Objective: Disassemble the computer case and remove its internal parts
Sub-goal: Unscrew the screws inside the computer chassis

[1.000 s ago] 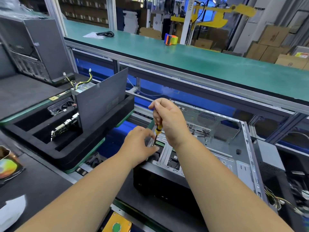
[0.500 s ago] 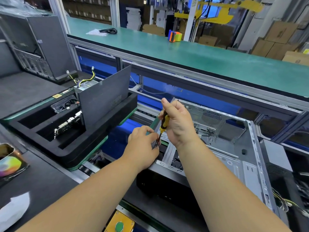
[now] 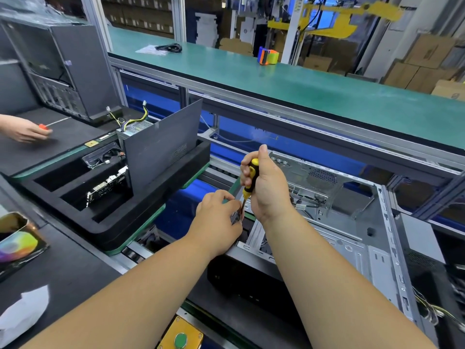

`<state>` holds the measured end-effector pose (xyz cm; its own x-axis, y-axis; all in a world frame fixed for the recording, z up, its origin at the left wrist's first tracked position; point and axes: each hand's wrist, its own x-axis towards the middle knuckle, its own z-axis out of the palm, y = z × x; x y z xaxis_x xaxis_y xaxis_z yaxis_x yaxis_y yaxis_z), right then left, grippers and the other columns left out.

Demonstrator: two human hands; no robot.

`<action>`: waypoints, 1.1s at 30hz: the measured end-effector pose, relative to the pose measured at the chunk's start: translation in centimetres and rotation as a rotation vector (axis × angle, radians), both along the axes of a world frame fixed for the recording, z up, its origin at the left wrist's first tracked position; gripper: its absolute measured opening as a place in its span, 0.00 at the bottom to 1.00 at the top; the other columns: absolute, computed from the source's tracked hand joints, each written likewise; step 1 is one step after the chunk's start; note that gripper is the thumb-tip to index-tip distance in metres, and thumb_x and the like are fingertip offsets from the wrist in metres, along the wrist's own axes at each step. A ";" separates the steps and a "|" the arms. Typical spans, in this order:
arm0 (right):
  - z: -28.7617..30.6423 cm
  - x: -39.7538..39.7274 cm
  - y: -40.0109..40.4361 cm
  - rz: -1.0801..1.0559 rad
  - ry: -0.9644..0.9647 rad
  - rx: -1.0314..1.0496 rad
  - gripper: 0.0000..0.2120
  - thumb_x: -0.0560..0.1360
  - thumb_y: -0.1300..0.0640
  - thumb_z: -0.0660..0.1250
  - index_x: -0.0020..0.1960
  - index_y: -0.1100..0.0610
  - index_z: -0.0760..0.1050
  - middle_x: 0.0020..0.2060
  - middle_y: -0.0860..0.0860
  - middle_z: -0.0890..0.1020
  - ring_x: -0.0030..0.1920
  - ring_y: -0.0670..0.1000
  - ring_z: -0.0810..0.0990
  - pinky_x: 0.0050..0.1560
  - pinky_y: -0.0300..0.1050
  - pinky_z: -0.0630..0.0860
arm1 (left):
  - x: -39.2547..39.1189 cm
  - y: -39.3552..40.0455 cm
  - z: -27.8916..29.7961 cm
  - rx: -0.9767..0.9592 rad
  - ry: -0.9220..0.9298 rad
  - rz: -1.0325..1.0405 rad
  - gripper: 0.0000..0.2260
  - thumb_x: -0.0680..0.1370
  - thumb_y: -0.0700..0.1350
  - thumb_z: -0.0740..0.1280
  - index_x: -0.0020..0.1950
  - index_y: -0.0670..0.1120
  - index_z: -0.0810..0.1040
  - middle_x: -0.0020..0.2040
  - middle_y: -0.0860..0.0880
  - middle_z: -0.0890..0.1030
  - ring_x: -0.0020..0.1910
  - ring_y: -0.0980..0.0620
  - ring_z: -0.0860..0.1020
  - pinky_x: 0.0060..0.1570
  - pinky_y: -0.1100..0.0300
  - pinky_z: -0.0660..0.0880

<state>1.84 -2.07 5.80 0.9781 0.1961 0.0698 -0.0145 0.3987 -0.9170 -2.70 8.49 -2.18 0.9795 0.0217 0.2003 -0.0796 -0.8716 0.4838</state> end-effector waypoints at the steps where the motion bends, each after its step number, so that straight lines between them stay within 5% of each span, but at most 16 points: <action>1: -0.1 0.1 -0.1 0.026 -0.005 0.027 0.22 0.82 0.43 0.56 0.37 0.54 0.77 0.29 0.49 0.72 0.28 0.47 0.65 0.31 0.38 0.63 | 0.0 0.0 0.0 -0.002 0.000 0.001 0.14 0.74 0.52 0.69 0.59 0.55 0.76 0.62 0.57 0.67 0.63 0.51 0.62 0.58 0.54 0.69; 8: -0.3 0.0 -0.4 0.063 -0.045 -0.017 0.11 0.79 0.53 0.61 0.40 0.54 0.67 0.31 0.50 0.75 0.29 0.48 0.68 0.34 0.40 0.66 | -0.1 0.0 0.1 -0.017 0.011 0.003 0.13 0.73 0.52 0.69 0.56 0.55 0.75 0.61 0.58 0.67 0.62 0.50 0.63 0.56 0.52 0.72; 15: 0.4 -0.1 -0.5 -0.010 -0.041 -0.135 0.12 0.82 0.56 0.61 0.40 0.55 0.75 0.34 0.49 0.80 0.36 0.49 0.77 0.42 0.42 0.76 | 0.0 0.0 0.0 -0.017 0.014 0.009 0.14 0.73 0.52 0.70 0.58 0.56 0.75 0.60 0.57 0.67 0.62 0.50 0.63 0.56 0.50 0.74; 24: -0.1 0.1 -0.2 -0.059 -0.009 -0.048 0.22 0.84 0.51 0.55 0.35 0.52 0.76 0.31 0.48 0.76 0.31 0.47 0.71 0.35 0.39 0.70 | 0.1 0.0 -0.5 -0.036 -0.032 0.003 0.09 0.75 0.53 0.68 0.55 0.57 0.76 0.59 0.58 0.68 0.60 0.52 0.64 0.58 0.51 0.72; 33: -0.6 0.0 -0.4 0.004 -0.050 0.083 0.09 0.81 0.54 0.58 0.42 0.55 0.66 0.30 0.49 0.72 0.30 0.48 0.67 0.34 0.41 0.65 | 0.2 -0.1 -0.3 -0.005 -0.027 0.022 0.09 0.75 0.51 0.69 0.55 0.55 0.77 0.59 0.57 0.70 0.60 0.51 0.67 0.55 0.51 0.74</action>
